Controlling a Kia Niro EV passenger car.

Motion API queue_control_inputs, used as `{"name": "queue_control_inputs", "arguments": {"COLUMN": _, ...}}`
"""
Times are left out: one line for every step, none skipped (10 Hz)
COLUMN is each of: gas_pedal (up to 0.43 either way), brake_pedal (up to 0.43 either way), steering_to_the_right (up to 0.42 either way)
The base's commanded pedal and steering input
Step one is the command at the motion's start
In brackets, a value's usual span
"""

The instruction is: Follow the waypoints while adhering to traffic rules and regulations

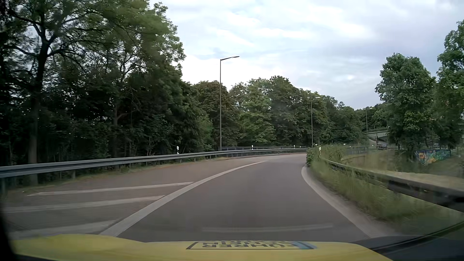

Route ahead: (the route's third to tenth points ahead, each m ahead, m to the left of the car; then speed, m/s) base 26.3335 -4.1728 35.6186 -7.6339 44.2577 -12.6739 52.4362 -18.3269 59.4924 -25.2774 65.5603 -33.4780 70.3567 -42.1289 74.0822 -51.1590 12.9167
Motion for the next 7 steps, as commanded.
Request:
{"name": "queue_control_inputs", "arguments": {"gas_pedal": 0.067, "brake_pedal": 0.000, "steering_to_the_right": 0.050}}
{"name": "queue_control_inputs", "arguments": {"gas_pedal": 0.067, "brake_pedal": 0.000, "steering_to_the_right": 0.051}}
{"name": "queue_control_inputs", "arguments": {"gas_pedal": 0.067, "brake_pedal": 0.000, "steering_to_the_right": 0.053}}
{"name": "queue_control_inputs", "arguments": {"gas_pedal": 0.067, "brake_pedal": 0.000, "steering_to_the_right": 0.056}}
{"name": "queue_control_inputs", "arguments": {"gas_pedal": 0.059, "brake_pedal": 0.000, "steering_to_the_right": 0.057}}
{"name": "queue_control_inputs", "arguments": {"gas_pedal": 0.059, "brake_pedal": 0.000, "steering_to_the_right": 0.058}}
{"name": "queue_control_inputs", "arguments": {"gas_pedal": 0.059, "brake_pedal": 0.000, "steering_to_the_right": 0.058}}
